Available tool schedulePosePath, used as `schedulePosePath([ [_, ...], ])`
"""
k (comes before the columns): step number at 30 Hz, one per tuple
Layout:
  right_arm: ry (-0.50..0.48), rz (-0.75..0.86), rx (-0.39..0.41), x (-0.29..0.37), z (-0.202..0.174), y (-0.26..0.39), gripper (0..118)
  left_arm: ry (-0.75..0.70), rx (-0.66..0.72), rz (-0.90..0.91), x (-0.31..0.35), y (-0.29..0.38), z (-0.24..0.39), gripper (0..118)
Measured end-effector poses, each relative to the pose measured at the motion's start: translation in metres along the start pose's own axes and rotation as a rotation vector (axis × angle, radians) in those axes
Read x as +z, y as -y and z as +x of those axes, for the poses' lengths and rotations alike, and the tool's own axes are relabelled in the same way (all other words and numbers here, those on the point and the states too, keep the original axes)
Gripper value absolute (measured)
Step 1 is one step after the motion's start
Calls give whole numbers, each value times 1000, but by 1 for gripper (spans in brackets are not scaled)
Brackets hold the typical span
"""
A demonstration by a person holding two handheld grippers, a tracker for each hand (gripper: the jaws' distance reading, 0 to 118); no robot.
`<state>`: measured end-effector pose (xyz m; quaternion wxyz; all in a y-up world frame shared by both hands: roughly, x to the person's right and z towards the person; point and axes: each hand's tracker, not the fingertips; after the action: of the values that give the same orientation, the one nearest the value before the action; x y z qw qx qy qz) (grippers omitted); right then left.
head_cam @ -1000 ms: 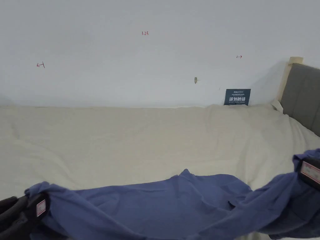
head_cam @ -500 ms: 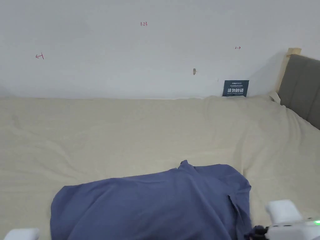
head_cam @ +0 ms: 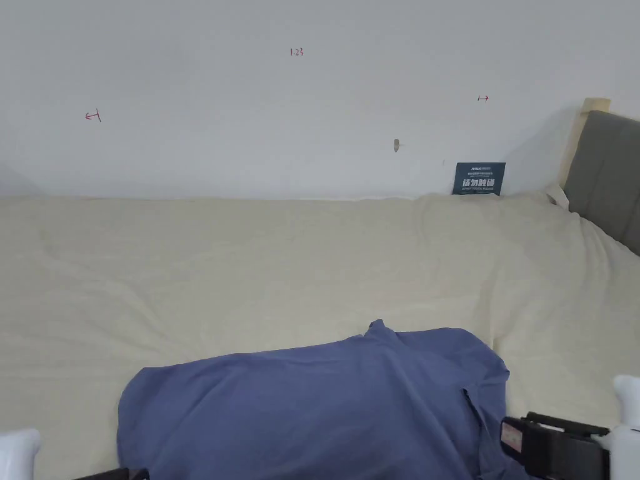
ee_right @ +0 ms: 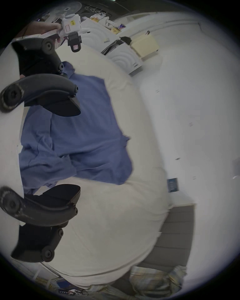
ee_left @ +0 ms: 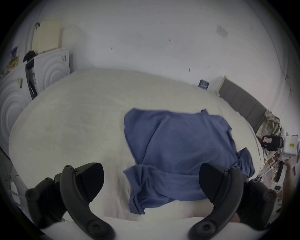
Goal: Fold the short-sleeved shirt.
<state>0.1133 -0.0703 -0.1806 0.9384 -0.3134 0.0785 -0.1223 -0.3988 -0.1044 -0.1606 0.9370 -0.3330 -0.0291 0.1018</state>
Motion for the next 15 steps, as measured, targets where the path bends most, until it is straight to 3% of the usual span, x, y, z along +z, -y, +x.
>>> schedulePosePath([
  [2, -41, 61, 27, 20, -10, 3, 88, -1, 7, 47, 20, -1, 7, 115],
  [3, -65, 89, 39, 25, -17, 7, 83, 42, 1, 76, 29, 2, 8, 105],
  [4, -79, 125, 46, 31, -22, 12, 49, 93, -19, 139, 39, 4, 15, 68],
  [5, -80, 167, 53, 34, -26, 16, 0, 88, -26, 193, 46, 7, 21, 19],
  [6, -58, 180, 59, 31, -30, 19, 0, 25, -57, 206, 50, 11, 27, 0],
  [7, -34, 172, 75, 24, -39, 17, 0, -36, -104, 165, 52, 16, 34, 0],
  [10, -106, 130, 34, 8, -48, 10, 0, 22, -122, 173, 44, 11, 24, 0],
  [13, -93, 112, 37, 7, -43, 16, 0, 82, -42, 185, 39, -20, 16, 0],
  [15, -102, 114, 50, 9, -44, 14, 0, 88, 18, 101, 16, -60, -1, 0],
])
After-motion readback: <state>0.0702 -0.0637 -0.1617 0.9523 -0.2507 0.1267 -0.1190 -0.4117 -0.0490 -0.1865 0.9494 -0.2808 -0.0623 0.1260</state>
